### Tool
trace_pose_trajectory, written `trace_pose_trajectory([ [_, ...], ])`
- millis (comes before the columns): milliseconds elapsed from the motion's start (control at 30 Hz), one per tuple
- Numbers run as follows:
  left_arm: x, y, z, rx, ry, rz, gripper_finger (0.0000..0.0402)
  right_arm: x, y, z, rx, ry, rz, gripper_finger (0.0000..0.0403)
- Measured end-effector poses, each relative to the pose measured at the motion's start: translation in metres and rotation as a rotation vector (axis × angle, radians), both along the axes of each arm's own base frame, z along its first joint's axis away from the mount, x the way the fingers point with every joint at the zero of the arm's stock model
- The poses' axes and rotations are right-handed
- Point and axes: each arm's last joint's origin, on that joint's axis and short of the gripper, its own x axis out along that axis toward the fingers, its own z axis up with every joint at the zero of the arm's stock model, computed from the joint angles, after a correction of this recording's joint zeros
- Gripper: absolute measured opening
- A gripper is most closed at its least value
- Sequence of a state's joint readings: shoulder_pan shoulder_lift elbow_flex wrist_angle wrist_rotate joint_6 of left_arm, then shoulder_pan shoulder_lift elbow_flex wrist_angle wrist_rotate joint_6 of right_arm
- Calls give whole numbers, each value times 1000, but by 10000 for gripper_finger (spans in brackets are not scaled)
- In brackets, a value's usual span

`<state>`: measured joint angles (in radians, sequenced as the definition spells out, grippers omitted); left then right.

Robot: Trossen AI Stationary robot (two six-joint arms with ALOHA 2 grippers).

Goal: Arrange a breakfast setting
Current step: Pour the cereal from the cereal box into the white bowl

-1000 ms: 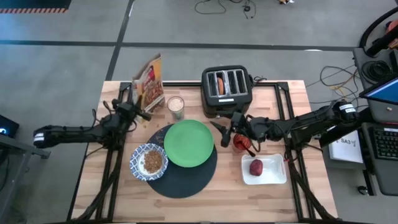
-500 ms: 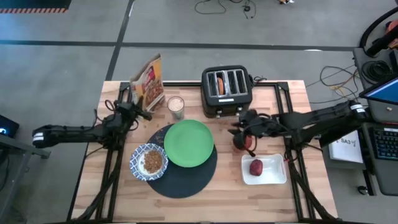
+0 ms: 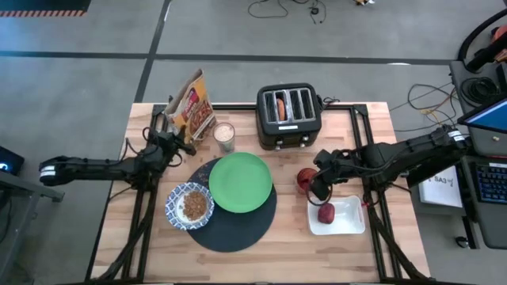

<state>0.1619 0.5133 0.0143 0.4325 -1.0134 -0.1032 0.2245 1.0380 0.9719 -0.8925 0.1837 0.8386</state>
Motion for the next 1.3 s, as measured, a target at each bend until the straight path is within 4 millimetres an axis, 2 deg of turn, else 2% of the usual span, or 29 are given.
trace_pose_trajectory([
  [167,0,0,-3,-14,4,1,5,-1,0,-11,-7,32,-2,9],
  [300,0,0,-4,-28,2,3,30,-1,0,-11,-2,31,-12,9],
  [633,1,-2,-11,-96,30,-45,149,0,-1,-11,-21,19,-27,9],
  [800,3,-2,2,-146,115,-35,206,0,-1,-11,-22,18,-27,9],
  [933,-5,-3,18,-258,191,18,234,0,-1,-11,-27,15,-30,9],
  [1067,-15,-5,36,-366,242,54,243,0,-2,-11,-50,10,-34,9],
  [1300,-12,-7,63,-399,204,-47,243,3,-2,-9,-73,-24,-32,9],
])
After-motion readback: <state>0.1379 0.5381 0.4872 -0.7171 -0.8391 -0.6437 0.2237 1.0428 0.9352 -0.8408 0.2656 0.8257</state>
